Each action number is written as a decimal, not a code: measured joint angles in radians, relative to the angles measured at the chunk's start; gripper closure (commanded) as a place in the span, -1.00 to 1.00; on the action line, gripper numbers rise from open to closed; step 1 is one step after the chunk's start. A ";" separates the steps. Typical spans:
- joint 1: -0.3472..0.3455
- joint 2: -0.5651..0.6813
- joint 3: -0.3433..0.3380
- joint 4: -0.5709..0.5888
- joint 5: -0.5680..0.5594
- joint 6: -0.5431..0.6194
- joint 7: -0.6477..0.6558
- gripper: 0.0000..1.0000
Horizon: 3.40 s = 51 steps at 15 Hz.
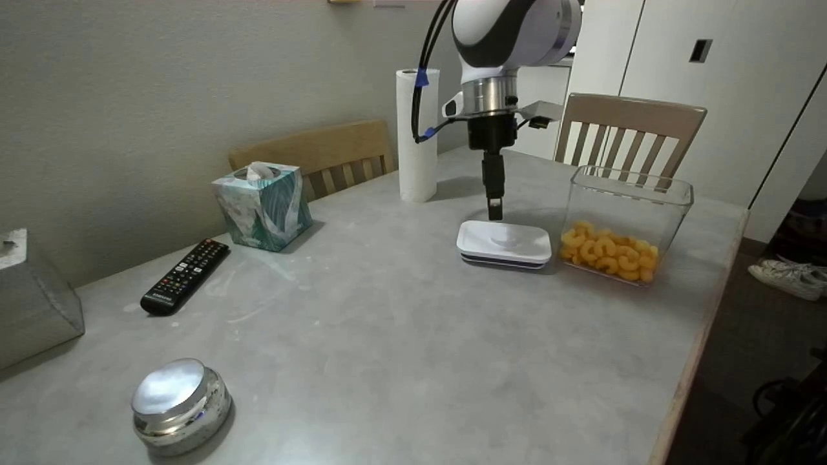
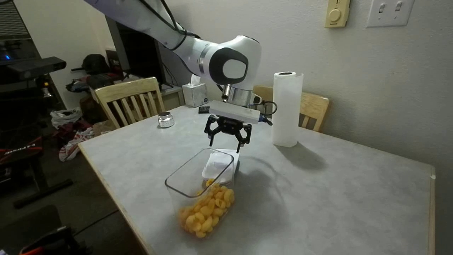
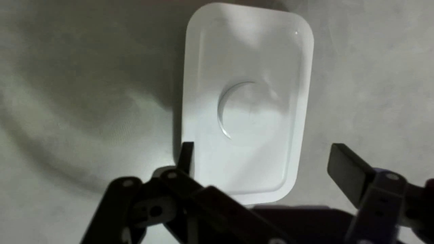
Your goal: Cover the container with the white lid and then press the button atop the lid
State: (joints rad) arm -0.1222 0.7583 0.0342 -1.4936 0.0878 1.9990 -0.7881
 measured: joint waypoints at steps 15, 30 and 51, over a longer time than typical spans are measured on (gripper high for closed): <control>0.015 0.087 0.039 0.128 -0.022 -0.118 -0.011 -1.00; 0.014 0.098 0.024 0.086 -0.024 -0.116 0.181 -1.00; 0.011 0.070 0.020 0.032 -0.126 -0.062 0.133 -1.00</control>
State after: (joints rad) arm -0.1111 0.8278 0.0545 -1.4620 -0.0381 1.9370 -0.6553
